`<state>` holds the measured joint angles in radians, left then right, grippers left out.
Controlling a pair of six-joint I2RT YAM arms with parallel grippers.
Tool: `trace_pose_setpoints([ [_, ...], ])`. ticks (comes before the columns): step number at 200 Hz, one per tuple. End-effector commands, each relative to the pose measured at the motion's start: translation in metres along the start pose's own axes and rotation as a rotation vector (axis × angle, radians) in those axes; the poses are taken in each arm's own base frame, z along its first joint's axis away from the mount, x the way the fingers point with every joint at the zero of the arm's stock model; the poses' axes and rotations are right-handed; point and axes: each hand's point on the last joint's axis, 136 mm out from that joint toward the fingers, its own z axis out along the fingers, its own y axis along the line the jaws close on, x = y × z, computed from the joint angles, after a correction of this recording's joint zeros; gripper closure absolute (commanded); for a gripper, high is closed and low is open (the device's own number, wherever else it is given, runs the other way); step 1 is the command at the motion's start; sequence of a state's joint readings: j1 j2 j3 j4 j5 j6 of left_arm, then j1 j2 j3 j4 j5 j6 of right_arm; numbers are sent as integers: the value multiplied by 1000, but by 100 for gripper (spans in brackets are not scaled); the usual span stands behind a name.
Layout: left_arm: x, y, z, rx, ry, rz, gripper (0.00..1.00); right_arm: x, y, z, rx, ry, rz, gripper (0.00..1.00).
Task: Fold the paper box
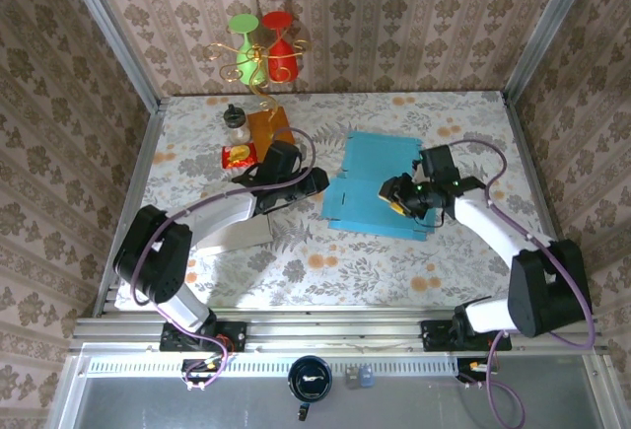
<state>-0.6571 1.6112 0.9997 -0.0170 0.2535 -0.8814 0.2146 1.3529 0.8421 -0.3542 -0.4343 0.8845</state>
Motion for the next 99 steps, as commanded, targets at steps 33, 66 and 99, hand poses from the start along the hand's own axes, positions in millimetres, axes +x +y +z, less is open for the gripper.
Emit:
trace_pose_setpoints([
  [33,49,4,22,33,61,-395,60,-23,7,2,-101,-32,148,56],
  [66,57,9,25,29,12,-549,61,-22,5,6,-116,-35,178,56],
  [99,69,26,27,8,-36,-678,61,-18,-3,15,-102,-6,203,56],
])
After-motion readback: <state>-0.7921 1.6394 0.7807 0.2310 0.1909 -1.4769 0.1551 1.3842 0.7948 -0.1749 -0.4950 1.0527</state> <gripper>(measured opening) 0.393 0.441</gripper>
